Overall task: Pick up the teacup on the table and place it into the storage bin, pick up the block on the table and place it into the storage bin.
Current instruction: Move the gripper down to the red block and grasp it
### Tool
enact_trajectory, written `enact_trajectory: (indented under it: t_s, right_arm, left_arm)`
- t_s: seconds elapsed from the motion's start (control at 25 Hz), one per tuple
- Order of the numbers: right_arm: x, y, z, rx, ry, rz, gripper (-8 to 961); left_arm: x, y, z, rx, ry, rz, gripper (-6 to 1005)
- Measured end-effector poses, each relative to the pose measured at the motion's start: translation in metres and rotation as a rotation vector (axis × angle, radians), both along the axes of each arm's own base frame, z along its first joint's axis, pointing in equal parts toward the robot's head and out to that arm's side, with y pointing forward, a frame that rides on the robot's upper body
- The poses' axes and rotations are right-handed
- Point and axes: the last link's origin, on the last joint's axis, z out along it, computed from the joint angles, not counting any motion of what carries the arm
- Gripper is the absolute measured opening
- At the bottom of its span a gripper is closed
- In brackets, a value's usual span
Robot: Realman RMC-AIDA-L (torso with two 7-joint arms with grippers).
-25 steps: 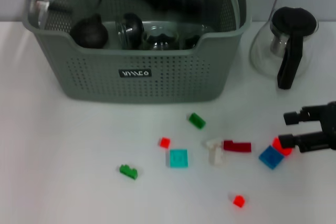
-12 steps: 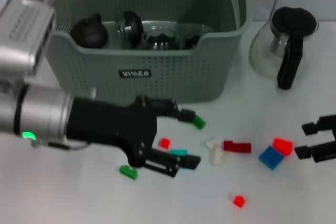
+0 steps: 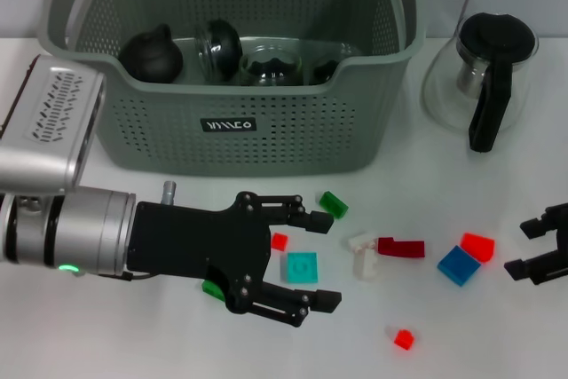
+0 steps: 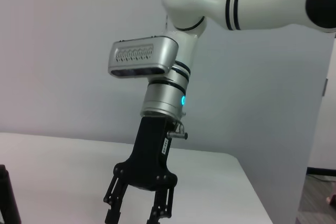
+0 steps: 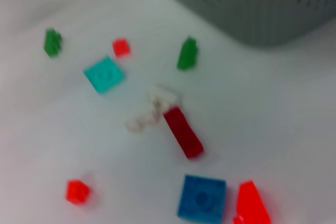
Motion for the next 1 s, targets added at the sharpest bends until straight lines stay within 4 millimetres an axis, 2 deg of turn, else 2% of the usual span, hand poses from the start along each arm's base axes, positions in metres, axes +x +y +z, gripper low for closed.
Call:
enact_trajectory:
  t_s: [0.28, 0.8, 1.0]
  right_arm:
    - [-0.002, 0.009, -0.007, -0.009, -0.09, 0.033, 825]
    - [-0.024, 0.027, -0.034, -0.055, -0.221, 0.13, 798]
    - [-0.029, 0.03, -0.037, -0.074, -0.261, 0.148, 782]
  left_arm:
    - [-0.002, 0.003, -0.005, 0.009, -0.003, 0.031, 860]
    - [-0.003, 0.008, -0.005, 0.032, -0.005, 0.053, 860]
    - [-0.004, 0.009, -0.004, 0.038, -0.006, 0.061, 859]
